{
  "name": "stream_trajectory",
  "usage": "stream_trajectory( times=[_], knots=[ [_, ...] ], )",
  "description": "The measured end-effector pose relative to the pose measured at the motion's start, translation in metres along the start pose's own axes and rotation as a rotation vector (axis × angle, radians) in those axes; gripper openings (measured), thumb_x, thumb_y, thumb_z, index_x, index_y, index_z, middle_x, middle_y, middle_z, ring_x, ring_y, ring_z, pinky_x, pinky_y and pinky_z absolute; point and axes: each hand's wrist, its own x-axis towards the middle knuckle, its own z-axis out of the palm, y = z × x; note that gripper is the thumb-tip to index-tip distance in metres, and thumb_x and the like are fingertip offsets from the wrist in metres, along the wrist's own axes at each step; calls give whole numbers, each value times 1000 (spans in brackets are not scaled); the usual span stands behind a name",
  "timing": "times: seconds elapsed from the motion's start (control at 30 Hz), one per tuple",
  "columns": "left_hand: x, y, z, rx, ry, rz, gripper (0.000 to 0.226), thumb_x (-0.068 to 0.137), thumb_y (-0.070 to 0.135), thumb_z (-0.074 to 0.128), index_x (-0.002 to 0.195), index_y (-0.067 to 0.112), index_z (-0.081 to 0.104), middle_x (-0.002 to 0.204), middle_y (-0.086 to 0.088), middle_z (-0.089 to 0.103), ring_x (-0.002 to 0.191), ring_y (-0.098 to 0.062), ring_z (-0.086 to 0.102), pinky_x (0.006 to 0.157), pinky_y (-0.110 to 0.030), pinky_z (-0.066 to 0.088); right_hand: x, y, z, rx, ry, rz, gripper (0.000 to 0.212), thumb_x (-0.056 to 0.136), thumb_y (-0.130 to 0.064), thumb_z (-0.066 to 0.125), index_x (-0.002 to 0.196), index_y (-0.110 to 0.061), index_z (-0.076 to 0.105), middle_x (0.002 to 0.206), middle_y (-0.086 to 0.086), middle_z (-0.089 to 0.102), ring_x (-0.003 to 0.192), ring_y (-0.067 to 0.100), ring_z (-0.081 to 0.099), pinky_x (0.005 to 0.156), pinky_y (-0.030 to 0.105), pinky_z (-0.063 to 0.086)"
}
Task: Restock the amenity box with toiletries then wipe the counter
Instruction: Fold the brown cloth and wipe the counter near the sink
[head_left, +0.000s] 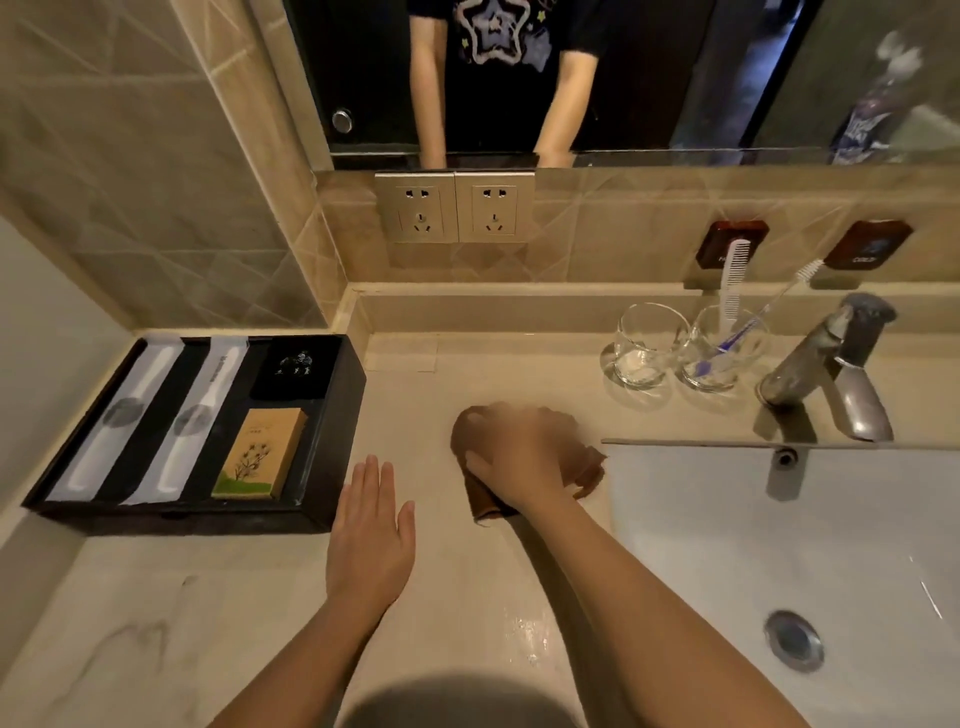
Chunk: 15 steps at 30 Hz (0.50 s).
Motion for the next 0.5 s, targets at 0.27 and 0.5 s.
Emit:
stream_trajectory(
  times=[0.27,0.5],
  knots=[
    [-56,-10,-11,-120,-111,75,62,98,43,18,149,19,-5,159,-2,-14,143,-14,-18,116,-32,-9,-121,-25,-3,-16,26,-14,49,90,-24,55,137,-31,43,150,4,35,130,36,35,107,49,26],
    [-150,-32,-20,-122,-147,186,61,98,44,16,148,22,-11,152,4,-25,136,-9,-27,113,-29,-15,-215,-26,-34,36,276,60,40,80,-8,65,116,-26,64,131,4,59,104,34,53,83,45,48]
  ],
)
